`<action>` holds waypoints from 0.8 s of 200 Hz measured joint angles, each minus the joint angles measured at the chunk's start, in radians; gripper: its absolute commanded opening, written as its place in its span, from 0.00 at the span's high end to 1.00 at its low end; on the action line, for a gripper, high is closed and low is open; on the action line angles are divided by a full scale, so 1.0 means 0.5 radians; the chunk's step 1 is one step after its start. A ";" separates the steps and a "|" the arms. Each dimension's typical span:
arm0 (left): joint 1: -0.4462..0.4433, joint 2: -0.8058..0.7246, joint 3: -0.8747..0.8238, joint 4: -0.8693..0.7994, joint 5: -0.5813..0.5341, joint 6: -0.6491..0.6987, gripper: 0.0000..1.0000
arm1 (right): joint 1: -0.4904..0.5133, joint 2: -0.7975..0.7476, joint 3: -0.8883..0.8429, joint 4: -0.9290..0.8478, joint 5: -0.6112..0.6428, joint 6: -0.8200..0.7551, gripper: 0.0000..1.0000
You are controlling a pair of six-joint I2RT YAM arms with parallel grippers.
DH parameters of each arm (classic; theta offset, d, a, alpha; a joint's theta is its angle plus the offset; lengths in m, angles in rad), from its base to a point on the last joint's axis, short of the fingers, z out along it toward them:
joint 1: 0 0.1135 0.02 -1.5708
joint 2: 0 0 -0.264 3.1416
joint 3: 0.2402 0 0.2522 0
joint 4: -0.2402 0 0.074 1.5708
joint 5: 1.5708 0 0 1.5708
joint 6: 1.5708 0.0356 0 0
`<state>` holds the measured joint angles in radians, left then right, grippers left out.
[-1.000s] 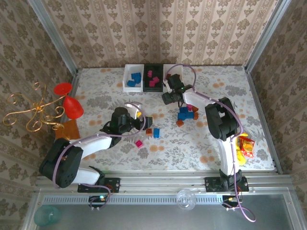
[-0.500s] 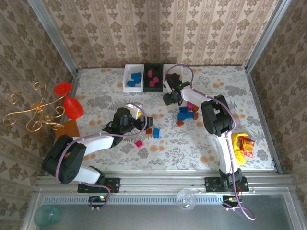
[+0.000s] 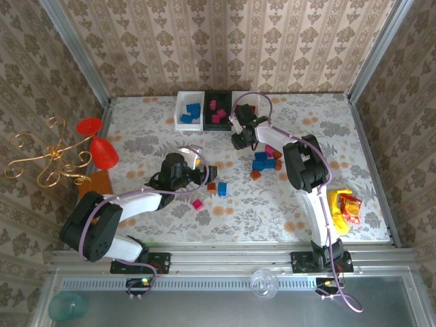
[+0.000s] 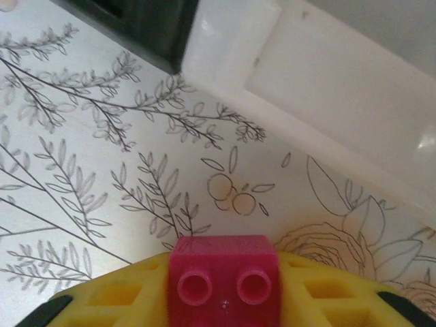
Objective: Sort the legos into containers by color
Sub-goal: Pick up the lego from the top-center of the table, then place the lego in the container.
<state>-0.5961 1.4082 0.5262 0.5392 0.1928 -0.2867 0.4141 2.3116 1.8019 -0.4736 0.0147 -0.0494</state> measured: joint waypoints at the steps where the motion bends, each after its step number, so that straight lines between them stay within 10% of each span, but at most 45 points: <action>1: 0.000 0.000 0.000 0.000 0.000 0.000 0.15 | 0.002 -0.002 -0.008 0.010 -0.005 -0.001 0.65; 76: 0.021 -0.200 -0.087 0.027 -0.232 0.008 0.13 | 0.040 -0.249 -0.246 0.559 -0.533 0.279 0.67; 160: 0.070 -0.316 -0.150 0.047 -0.381 0.007 0.12 | 0.041 0.175 0.635 0.732 -0.194 0.360 0.64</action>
<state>-0.5610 1.2503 0.4515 0.5629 0.0025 -0.2832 0.4347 2.3989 2.1193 -0.1078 -0.0822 0.1307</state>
